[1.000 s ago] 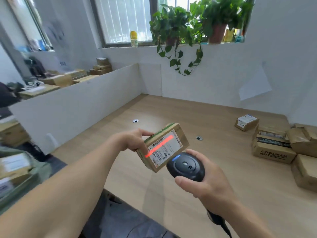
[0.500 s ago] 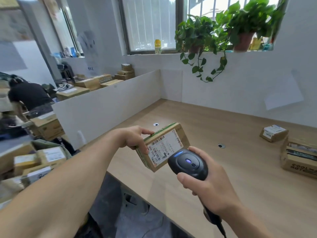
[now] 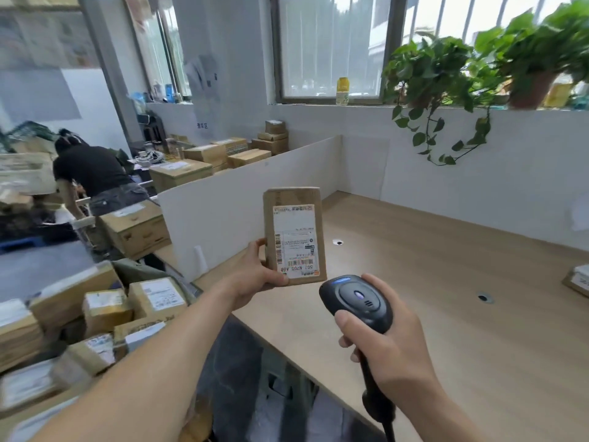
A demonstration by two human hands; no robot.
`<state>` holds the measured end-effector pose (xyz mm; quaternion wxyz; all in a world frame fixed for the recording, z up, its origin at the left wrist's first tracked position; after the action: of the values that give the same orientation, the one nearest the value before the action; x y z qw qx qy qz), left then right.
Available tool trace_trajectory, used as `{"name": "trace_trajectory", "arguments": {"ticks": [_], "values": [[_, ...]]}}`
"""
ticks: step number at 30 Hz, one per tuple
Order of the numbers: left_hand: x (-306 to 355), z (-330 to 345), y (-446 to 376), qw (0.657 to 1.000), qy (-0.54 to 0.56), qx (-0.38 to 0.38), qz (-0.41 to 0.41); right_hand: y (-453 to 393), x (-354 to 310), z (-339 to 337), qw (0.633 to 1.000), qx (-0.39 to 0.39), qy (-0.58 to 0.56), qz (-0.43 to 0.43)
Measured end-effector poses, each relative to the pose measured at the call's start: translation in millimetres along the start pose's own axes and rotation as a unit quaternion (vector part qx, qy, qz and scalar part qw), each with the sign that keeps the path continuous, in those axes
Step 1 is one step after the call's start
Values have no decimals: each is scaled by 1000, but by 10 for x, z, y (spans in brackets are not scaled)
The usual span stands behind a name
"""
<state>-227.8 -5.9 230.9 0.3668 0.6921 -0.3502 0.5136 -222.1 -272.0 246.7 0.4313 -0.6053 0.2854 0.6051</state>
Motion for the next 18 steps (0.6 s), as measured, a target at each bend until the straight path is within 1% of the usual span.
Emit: {"name": "trace_trajectory", "arguments": {"ticks": [5, 8, 11, 14, 18], "values": [[-146, -667, -35, 1000, -16, 15, -1, -101, 129, 676, 1000, -16, -4, -2], [-173, -1097, 1, 997, -70, 28, -8, -157, 213, 975, 999, -35, -1, -13], [-144, -1693, 94, 991, -121, 39, -27, -222, 253, 1231, 999, -51, -7, -18], [-88, -2305, 315, 983, -169, 55, -49, -281, 271, 1524, 995, -94, -4, -22], [-194, -3025, 728, 965, -214, 111, -102, -305, 344, 1957, 987, -160, 6, -12]]}}
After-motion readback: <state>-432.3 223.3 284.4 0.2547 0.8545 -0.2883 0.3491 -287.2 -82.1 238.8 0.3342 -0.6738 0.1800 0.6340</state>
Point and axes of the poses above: each hand's wrist, its own y-axis away from the middle knuckle, its own z-axis out of the palm, x = y × z, the point moved 4 cm from there along -y, towards the middle knuckle, and after that the axes turned 6 degrees about -y, right-handed, at the moved point
